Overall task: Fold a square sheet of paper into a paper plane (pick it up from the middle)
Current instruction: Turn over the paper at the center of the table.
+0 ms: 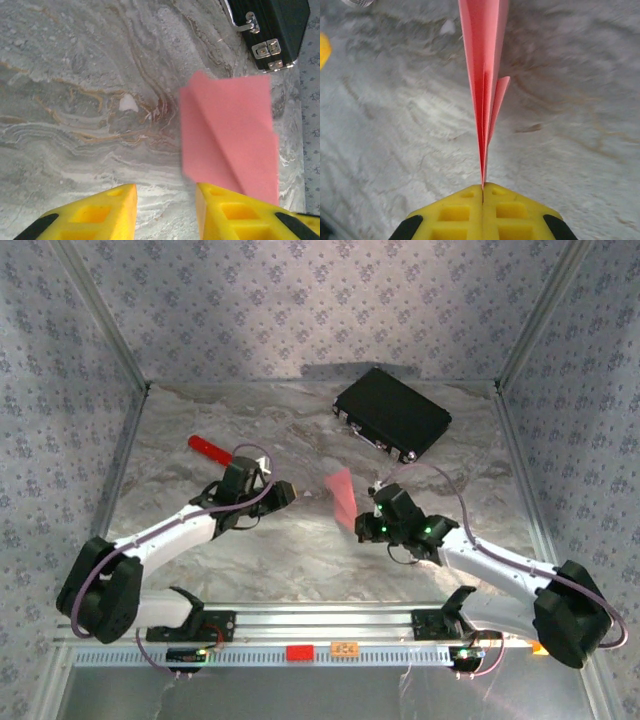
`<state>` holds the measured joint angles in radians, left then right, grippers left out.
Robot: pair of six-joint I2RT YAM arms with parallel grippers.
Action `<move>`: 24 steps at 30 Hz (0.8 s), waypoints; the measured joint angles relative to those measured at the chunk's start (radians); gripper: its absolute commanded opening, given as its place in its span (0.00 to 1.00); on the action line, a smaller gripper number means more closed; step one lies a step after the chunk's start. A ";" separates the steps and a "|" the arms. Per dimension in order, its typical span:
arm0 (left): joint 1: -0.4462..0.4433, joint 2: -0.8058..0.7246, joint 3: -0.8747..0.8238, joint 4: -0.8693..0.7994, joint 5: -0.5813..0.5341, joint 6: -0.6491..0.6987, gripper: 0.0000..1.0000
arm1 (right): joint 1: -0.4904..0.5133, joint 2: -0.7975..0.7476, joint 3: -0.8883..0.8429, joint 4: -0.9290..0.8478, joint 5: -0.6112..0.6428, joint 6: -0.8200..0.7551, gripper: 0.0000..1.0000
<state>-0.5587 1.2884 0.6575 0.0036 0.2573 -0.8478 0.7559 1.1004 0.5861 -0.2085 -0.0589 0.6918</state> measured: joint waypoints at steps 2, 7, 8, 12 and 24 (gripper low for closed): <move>0.000 -0.017 -0.021 -0.001 0.000 -0.006 0.35 | 0.025 -0.011 0.046 -0.067 0.084 0.028 0.03; 0.000 -0.050 -0.031 -0.008 0.004 -0.018 0.36 | 0.118 -0.040 0.160 -0.220 0.256 0.127 0.03; 0.000 -0.055 -0.031 -0.009 0.004 -0.021 0.36 | 0.133 -0.047 0.171 -0.243 0.277 0.149 0.03; 0.000 -0.060 -0.031 -0.018 0.005 -0.029 0.36 | 0.165 -0.064 0.180 -0.324 0.330 0.221 0.03; 0.000 -0.150 -0.031 -0.096 -0.011 -0.027 0.37 | 0.179 -0.090 0.229 -0.457 0.415 0.253 0.03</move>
<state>-0.5587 1.1381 0.6270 -0.0921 0.2466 -0.8745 0.9344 1.0100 0.8154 -0.6655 0.3565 0.9451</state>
